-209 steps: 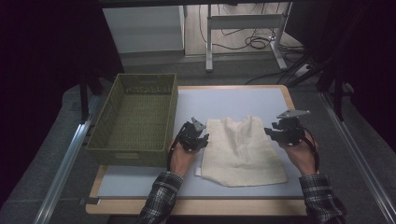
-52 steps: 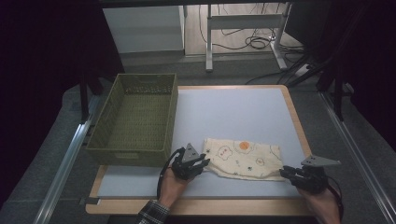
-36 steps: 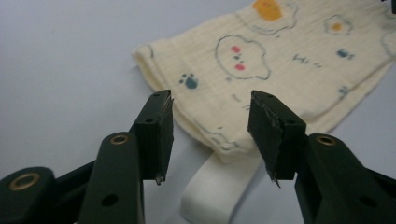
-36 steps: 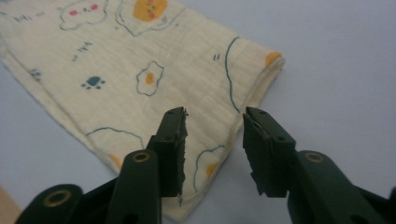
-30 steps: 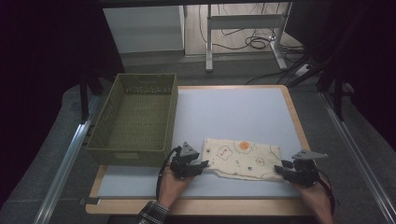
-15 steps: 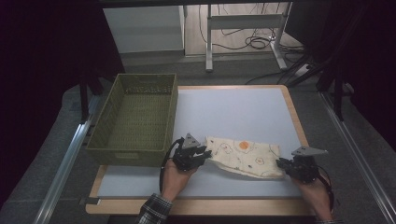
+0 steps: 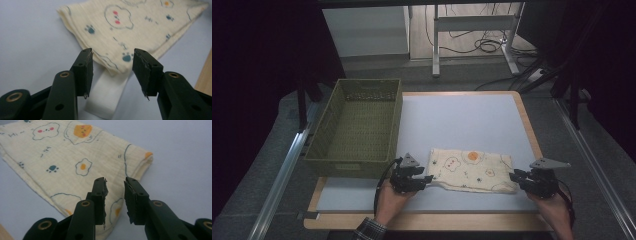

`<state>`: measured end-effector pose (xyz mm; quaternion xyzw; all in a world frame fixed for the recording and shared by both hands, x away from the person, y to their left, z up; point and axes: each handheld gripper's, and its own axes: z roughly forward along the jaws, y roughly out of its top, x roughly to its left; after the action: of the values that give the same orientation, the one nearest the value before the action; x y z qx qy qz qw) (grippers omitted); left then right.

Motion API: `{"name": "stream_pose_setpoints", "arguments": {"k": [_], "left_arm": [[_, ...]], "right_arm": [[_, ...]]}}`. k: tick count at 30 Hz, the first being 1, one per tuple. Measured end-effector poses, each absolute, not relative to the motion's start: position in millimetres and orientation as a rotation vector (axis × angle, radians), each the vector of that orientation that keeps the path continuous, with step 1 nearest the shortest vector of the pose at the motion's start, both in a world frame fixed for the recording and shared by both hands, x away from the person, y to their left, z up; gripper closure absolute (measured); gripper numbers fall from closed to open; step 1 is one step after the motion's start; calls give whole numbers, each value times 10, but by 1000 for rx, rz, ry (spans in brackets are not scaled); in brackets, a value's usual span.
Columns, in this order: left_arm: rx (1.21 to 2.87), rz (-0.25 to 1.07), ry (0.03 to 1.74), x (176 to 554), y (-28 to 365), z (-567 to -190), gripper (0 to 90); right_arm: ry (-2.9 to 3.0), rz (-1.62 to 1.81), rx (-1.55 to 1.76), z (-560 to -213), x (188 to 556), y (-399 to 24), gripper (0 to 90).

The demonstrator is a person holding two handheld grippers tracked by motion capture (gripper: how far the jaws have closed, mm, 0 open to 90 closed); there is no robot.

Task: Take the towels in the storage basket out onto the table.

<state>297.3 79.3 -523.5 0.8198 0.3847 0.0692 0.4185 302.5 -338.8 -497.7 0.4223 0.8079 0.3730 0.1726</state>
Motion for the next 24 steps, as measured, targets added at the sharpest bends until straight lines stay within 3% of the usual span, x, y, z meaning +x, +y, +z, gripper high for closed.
{"name": "stream_pose_setpoints", "arguments": {"k": [4, 5, 7, 10, 14, 16, 20, 24], "left_arm": [[2135, 196, 957, 2987, 647, -5348, 526], [2155, 243, 949, 2999, 599, -5355, 564], [2162, 239, 939, 3042, 561, -5328, 767], [2125, 222, 912, 3066, 560, -5136, 822], [2073, 263, 891, 3018, 662, -4787, 806], [2067, 289, 918, 3067, 665, -4731, 745], [2154, 252, 946, 3288, 559, -4947, 634], [2099, 244, 983, 3245, 681, -5018, 555]], "right_arm": [[2302, 1056, 1197, -4999, 3025, -3357, 688], [2306, 1054, 1196, -5007, 3027, -3353, 688], [2310, 1055, 1196, -5019, 3030, -3336, 689], [2314, 1054, 1187, -5015, 3024, -3310, 689], [2315, 1065, 1175, -4991, 3029, -3291, 689], [2316, 1073, 1172, -4989, 3042, -3272, 689], [2328, 1073, 1161, -5012, 3070, -3192, 687], [2346, 1079, 1129, -4995, 3045, -3124, 682]]}}
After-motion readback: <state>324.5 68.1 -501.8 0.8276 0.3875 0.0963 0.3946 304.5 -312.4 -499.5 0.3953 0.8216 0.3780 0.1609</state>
